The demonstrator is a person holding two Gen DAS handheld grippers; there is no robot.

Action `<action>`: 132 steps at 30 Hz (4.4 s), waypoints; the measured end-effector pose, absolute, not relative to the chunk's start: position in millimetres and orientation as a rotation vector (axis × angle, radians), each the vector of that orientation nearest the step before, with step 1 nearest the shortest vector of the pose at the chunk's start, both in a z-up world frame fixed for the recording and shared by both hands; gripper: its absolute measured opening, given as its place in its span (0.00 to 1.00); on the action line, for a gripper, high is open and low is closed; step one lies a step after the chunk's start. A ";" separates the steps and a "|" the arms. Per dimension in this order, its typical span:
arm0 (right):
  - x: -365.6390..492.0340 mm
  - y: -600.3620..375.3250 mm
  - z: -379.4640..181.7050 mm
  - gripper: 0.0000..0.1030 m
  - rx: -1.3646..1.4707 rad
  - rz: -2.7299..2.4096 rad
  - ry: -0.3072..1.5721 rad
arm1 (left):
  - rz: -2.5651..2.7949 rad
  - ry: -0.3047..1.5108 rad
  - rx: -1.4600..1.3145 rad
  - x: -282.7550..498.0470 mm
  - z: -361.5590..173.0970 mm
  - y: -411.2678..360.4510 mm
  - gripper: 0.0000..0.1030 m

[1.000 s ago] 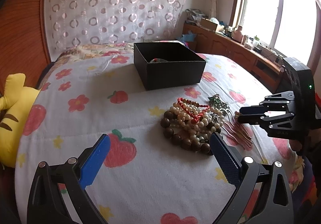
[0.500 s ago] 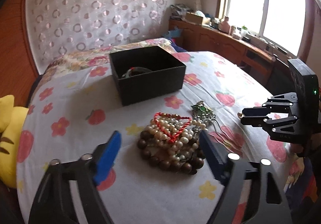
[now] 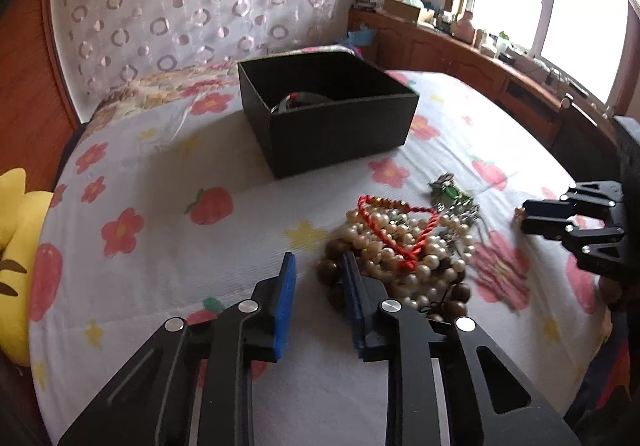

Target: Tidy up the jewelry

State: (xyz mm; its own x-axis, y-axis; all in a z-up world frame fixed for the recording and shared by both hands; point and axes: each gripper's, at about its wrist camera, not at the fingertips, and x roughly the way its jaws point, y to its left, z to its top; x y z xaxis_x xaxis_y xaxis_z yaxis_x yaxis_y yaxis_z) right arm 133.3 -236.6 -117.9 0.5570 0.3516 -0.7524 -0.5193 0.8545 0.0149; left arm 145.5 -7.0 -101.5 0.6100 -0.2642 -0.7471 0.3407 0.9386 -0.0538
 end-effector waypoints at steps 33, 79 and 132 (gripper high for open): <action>134.2 -237.2 -118.6 0.21 -0.211 0.519 0.834 | -0.397 0.548 0.089 83.8 14.9 -10.6 0.12; 131.4 -228.6 -105.7 0.43 -0.212 0.534 0.794 | -0.136 0.654 0.047 97.1 -32.3 91.1 0.12; 149.5 -3.2 -111.5 0.40 -0.440 0.906 0.829 | -0.123 0.644 -0.008 86.0 -51.1 108.9 0.12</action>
State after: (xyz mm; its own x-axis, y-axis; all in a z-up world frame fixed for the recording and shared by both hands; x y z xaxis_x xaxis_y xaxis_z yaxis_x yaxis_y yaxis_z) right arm 149.5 -3.2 -111.5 0.3473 0.5124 -0.7854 -0.8279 0.5609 -0.0002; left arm 86.0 108.9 -51.1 0.7924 -0.1172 -0.5986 0.1123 0.9926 -0.0457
